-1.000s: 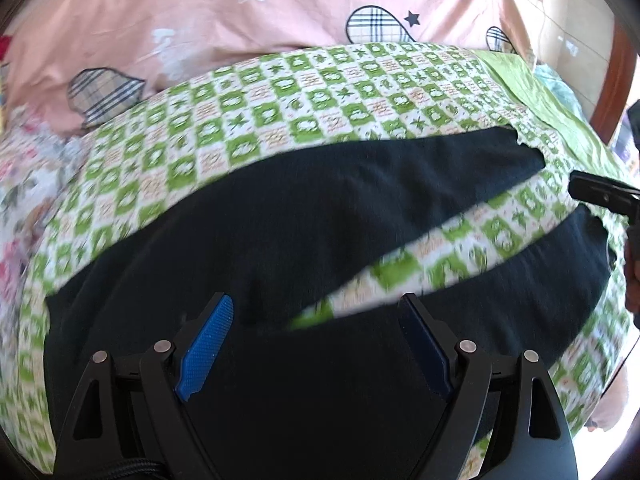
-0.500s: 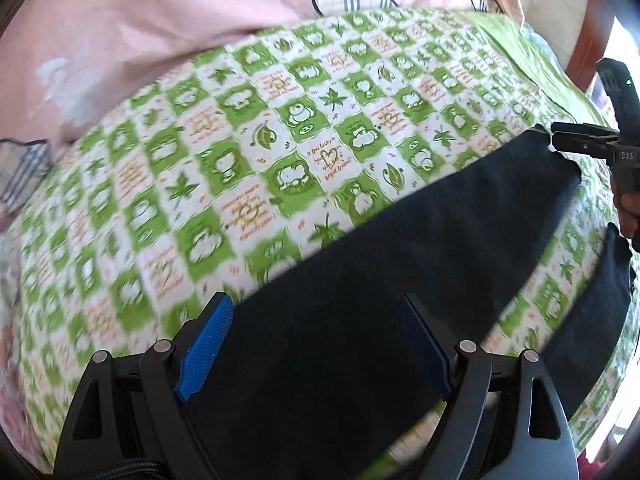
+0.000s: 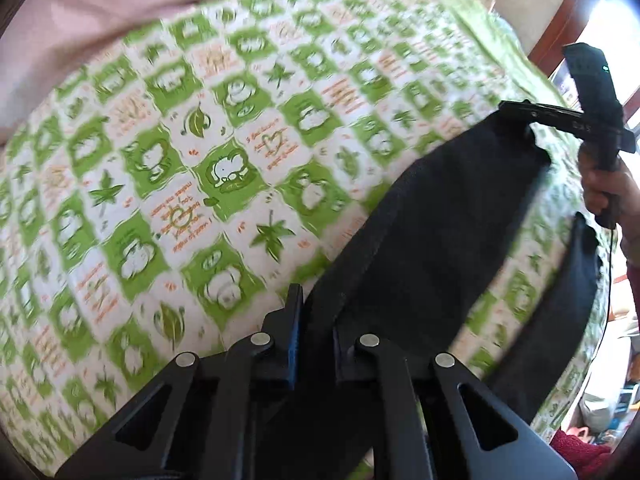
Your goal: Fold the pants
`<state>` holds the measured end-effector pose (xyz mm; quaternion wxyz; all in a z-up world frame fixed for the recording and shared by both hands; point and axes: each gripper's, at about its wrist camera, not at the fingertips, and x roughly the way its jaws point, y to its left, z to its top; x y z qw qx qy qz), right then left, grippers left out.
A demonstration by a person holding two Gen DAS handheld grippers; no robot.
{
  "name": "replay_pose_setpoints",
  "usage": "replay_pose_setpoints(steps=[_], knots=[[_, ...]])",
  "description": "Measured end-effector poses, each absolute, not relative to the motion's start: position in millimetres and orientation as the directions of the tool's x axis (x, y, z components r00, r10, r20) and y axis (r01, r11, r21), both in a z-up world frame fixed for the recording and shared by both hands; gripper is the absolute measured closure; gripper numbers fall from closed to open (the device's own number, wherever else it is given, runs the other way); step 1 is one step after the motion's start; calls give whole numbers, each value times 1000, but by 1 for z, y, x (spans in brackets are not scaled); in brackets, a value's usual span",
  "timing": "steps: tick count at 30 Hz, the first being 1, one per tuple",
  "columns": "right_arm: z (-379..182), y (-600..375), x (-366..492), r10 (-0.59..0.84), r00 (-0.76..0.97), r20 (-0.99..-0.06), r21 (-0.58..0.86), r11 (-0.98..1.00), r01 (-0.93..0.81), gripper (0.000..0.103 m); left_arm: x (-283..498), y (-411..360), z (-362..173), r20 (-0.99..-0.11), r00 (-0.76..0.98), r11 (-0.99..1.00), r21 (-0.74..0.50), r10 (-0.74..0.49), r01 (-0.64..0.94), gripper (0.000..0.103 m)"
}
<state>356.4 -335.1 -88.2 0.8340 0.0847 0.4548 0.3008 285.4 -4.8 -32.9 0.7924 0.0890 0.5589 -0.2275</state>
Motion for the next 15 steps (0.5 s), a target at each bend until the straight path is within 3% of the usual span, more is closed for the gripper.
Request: replay_pose_setpoints(steps=[6,15], knots=[[-64,-347,320,635,418,-650,418,758,-501,94,213,-11,2,-887,335,871,-132,-317,473,95],[-52,-369,247,660,427,-619,368,723,-585,95,123,-28,9,-855,366,871,-180,-368,457,95]])
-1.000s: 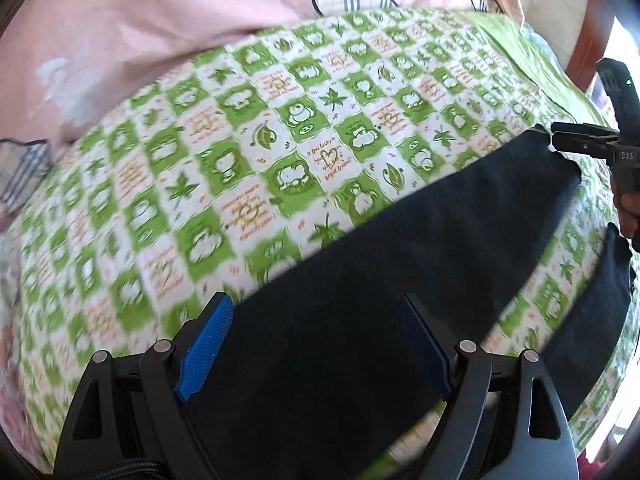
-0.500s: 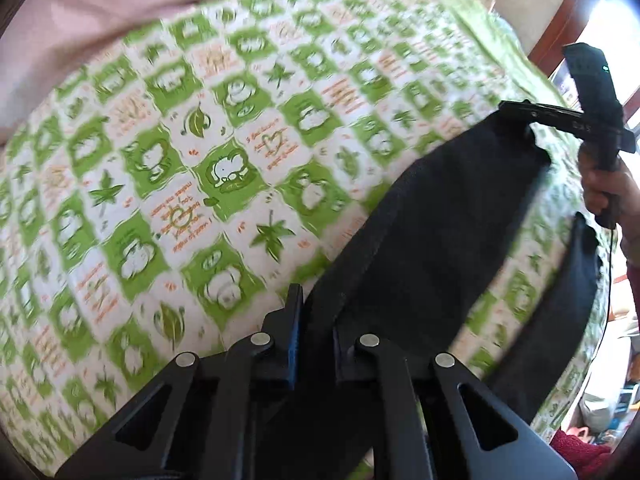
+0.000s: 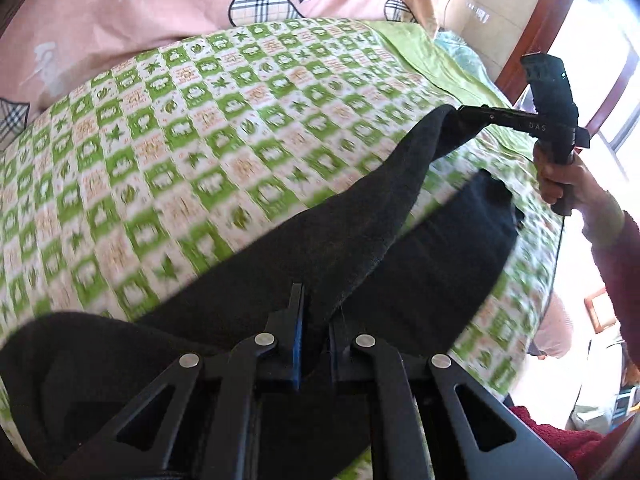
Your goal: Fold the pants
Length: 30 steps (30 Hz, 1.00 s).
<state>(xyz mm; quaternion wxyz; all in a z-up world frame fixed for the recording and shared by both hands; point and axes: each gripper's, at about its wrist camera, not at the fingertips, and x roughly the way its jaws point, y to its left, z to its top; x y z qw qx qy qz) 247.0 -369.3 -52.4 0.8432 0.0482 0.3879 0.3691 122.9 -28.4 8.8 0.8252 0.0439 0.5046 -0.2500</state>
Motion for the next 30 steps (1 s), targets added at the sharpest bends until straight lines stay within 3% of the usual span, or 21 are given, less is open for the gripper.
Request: replay_pose_setpoints(steps=[11,20,24,26,27,28,30], knots=[[-64,-393,175,639,431,-637,293,718,-632,95,52,-49,-7,-844,364,836,-164,-394,524,95],[-89,-393,147,577,410,-706,253,747,-615,95,35,-49,-30,-855,335,826,-171,-395,538,95],[-100,-391,145,545,389,-743,246,763,-598,94,36,-49,-49,-874,299,840,-193,-382,507,89],[-98,-391,139,535,399,-745,242,774,-586,90,35,-48,-53,-873,301,850,-205,-383,485,83],[-95,-392,137,527,402,-749,240,781,-577,80,33,-47,-52,-871,298,852,-220,-391,475,75],[-94,-392,134,520,406,-751,237,787,-570,62,31,-45,-51,-866,299,853,-236,-402,465,70],[-86,-394,123,513,442,-736,228,802,-553,37,24,-40,-47,-855,320,866,-252,-408,431,50]])
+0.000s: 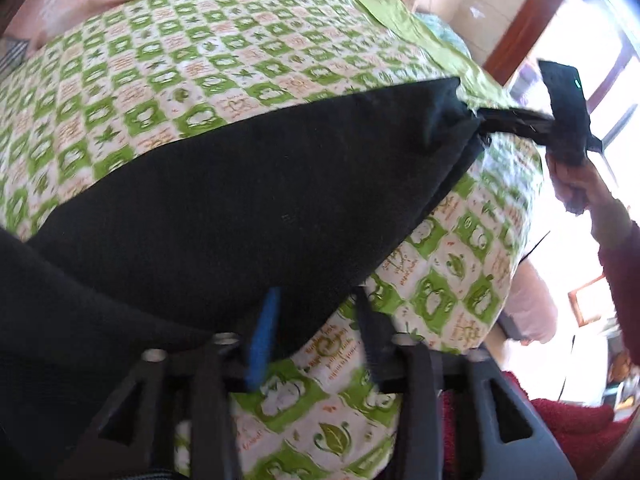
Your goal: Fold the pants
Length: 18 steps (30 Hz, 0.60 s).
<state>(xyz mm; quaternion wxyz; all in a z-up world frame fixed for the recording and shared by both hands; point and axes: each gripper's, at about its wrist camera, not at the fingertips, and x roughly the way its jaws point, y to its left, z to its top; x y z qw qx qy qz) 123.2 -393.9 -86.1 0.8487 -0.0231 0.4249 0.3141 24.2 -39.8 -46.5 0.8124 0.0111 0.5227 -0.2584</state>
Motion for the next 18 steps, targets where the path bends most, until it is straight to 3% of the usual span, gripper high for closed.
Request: replay_pose_setpoints(steps=[7,9,11,13,18], knots=[[-54,-372,91,626,498,-600,293,752,-591,33,12,0,-24,-837,404,923,-277,-369,268,44],[-51,-354,89,664,478,-575,320,720,-616,33,15,19,-16,-844,428,945,-265,-323,192,29],[-50,-329,87,710,437,-552,356,675,-647,33,20,36,-9,-861,448,971,-217,-239,101,24],[-51,-300,86,747,392,-537,375,627,-683,33,32,60,-5,-884,440,983,-181,-158,-10,24],[-60,-227,78,811,271,-518,417,516,-748,33,62,108,2,-920,380,959,-190,-100,-208,23]])
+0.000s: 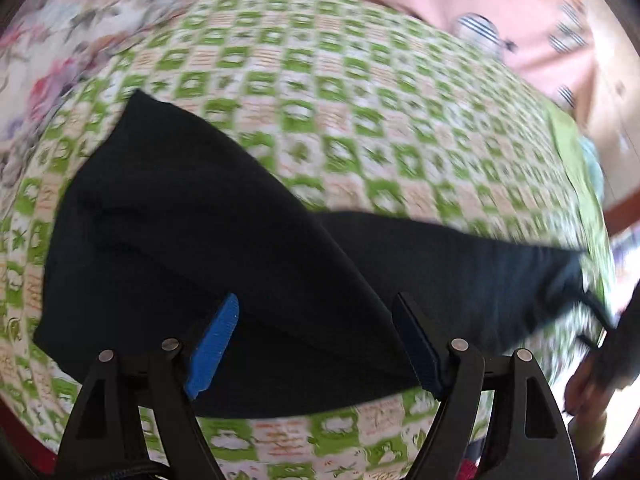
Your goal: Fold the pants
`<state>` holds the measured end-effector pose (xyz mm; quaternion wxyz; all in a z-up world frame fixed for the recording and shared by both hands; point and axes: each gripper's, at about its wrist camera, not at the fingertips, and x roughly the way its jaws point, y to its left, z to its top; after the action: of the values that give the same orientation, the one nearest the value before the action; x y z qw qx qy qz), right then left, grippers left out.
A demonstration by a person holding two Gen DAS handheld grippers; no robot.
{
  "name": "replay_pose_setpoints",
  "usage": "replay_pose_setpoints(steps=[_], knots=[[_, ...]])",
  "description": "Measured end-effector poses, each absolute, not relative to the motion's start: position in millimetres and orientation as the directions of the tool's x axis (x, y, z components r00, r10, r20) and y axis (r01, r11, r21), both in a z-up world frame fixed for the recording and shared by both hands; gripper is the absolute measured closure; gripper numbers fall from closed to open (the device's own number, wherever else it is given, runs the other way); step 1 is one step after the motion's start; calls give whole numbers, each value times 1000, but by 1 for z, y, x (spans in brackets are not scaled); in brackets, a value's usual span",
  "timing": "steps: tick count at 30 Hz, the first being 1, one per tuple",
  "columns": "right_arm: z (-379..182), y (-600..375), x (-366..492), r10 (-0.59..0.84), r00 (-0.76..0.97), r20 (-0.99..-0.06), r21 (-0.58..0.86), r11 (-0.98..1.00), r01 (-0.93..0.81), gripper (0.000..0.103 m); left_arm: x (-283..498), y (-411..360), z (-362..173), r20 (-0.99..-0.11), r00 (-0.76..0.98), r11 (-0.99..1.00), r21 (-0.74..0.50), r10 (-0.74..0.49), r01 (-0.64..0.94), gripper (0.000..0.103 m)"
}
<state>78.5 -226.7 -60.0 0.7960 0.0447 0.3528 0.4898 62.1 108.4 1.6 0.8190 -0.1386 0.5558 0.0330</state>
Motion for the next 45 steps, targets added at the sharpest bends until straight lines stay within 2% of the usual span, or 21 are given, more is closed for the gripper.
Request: replay_pose_setpoints(steps=[3,8,13,16,18,20,21,23,24,25,27,30,34,39,45], knots=[[-66,-190,71,835,207,-511,435,459,-775,33,82,126,10,-936,352,945,-124,-10,-302,23],[-71,-126,62,859,118,-498,442,368,-818,33,121,148,7,-965,262,913,-100,7,-395,23],[-77,-74,63,850,55,-524,443,327,-835,33,157,151,-11,-981,166,925,33,103,-379,24],[-84,-53,61,832,40,-553,427,325,-844,33,163,153,-15,-976,176,929,55,127,-366,42],[-91,-41,58,817,33,-576,417,329,-847,35,159,156,-17,-975,186,933,48,121,-357,77],[-99,-29,59,796,16,-605,414,332,-847,62,151,160,-18,-973,203,932,29,109,-361,91],[-102,-25,60,785,16,-619,410,340,-846,80,143,163,-16,-968,228,931,14,104,-365,94],[-101,-24,59,777,43,-628,385,358,-850,87,121,172,-6,-950,305,922,-54,70,-382,97],[-97,-25,59,784,51,-619,381,356,-853,94,111,177,-1,-941,335,916,-90,51,-392,98],[-92,-28,59,792,67,-606,373,358,-856,95,96,183,6,-926,377,904,-142,23,-404,98],[-79,-33,57,800,108,-590,334,363,-870,95,64,197,17,-889,458,875,-235,-17,-424,98],[-62,-35,46,811,132,-570,266,334,-904,95,22,208,22,-853,522,841,-301,-27,-450,98],[-54,-26,25,775,165,-610,131,304,-944,95,-34,217,6,-826,561,796,-376,-56,-474,98],[-67,-16,10,731,159,-664,73,274,-959,95,-70,224,-22,-814,574,764,-426,-90,-484,98],[-79,-10,9,698,142,-702,91,286,-954,95,-77,239,-48,-796,594,736,-472,-117,-486,97]])
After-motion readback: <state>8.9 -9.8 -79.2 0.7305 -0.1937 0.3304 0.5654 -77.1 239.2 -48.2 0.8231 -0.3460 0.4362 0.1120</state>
